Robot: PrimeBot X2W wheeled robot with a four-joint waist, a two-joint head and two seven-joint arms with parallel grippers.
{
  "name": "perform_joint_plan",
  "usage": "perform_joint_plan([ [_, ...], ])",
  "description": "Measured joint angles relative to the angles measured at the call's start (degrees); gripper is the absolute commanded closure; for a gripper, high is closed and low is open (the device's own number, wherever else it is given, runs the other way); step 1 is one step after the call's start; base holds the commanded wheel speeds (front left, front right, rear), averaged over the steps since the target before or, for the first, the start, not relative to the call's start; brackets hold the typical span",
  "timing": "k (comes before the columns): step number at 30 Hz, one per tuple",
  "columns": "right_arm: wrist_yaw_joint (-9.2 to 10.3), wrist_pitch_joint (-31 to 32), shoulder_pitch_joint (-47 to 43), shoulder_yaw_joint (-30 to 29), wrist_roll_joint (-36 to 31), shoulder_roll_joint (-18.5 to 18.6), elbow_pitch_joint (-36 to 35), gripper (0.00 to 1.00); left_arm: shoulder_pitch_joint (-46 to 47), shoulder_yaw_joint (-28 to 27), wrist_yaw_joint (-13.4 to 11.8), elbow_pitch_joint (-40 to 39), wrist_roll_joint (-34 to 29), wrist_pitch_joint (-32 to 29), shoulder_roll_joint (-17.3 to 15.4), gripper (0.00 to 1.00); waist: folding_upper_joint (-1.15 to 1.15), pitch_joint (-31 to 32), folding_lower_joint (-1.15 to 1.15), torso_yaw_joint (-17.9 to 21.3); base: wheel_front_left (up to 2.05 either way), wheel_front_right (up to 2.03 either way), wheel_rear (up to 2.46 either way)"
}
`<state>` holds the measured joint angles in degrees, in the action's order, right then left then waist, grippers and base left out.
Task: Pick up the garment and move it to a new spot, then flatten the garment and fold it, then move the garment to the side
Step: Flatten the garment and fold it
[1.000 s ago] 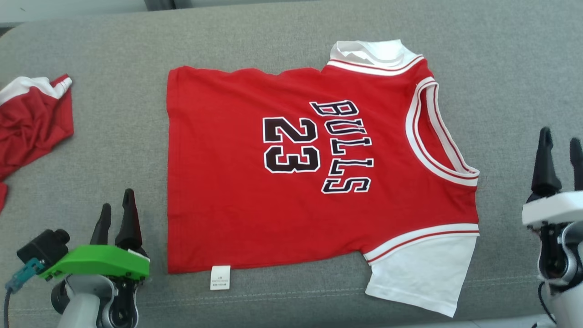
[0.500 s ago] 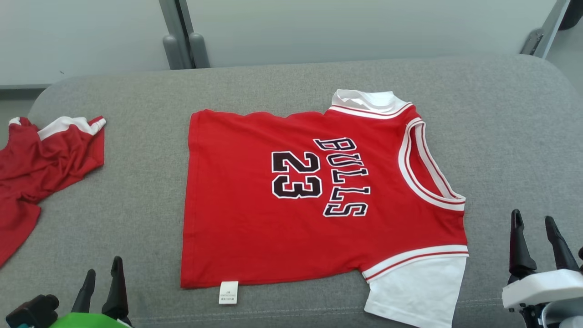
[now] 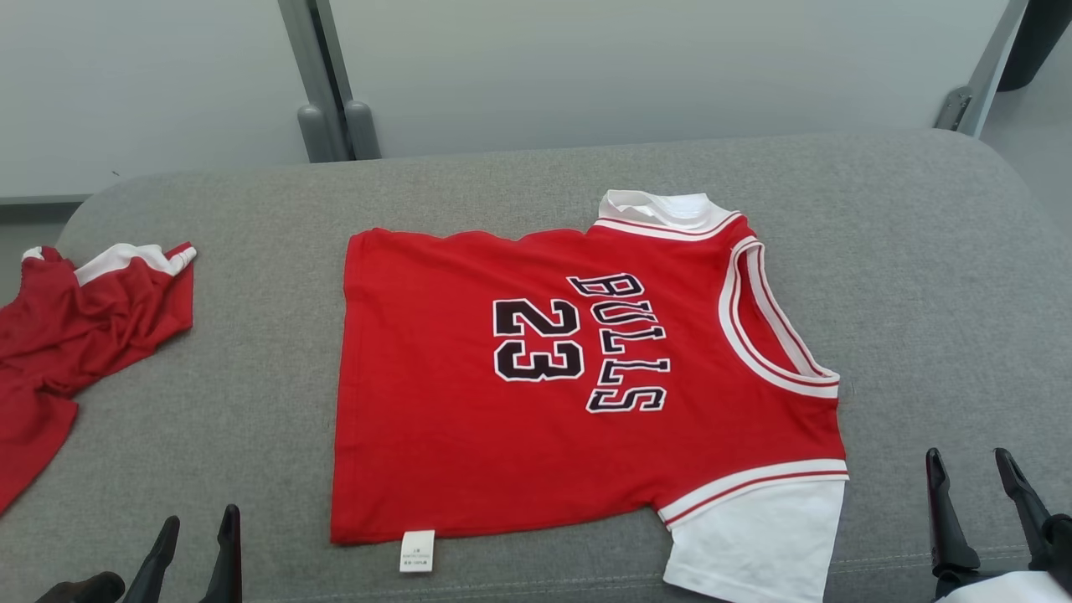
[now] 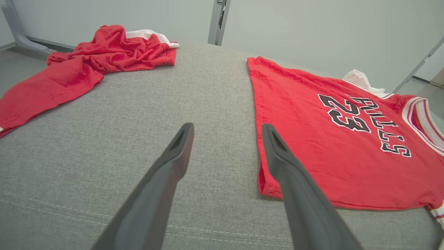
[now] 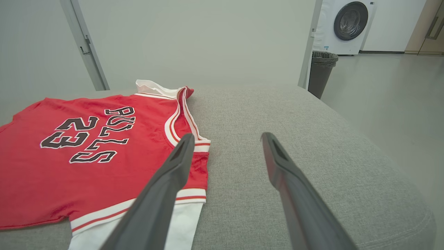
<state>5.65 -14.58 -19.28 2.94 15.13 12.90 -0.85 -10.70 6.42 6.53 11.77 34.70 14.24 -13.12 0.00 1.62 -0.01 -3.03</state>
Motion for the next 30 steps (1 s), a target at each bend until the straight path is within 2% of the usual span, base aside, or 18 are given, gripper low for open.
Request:
perform_joint_plan([
  [15, 0.09, 0.0, -4.0, 0.8, -2.1, -1.8, -3.0, 0.0, -4.9, -1.2, 0.0, -6.7, -1.2, 0.0, 3.3, 0.0, 0.0, 0.9, 0.0, 0.6, 0.0, 0.0, 0.0],
  [30, 0.41, 0.0, -6.5, 1.2, -2.7, -3.3, -3.8, 0.0, -7.4, -2.3, 0.0, -9.4, -2.7, 0.0, 4.3, 0.0, 0.0, 0.4, 0.0, 1.2, 0.0, 0.0, 0.0],
])
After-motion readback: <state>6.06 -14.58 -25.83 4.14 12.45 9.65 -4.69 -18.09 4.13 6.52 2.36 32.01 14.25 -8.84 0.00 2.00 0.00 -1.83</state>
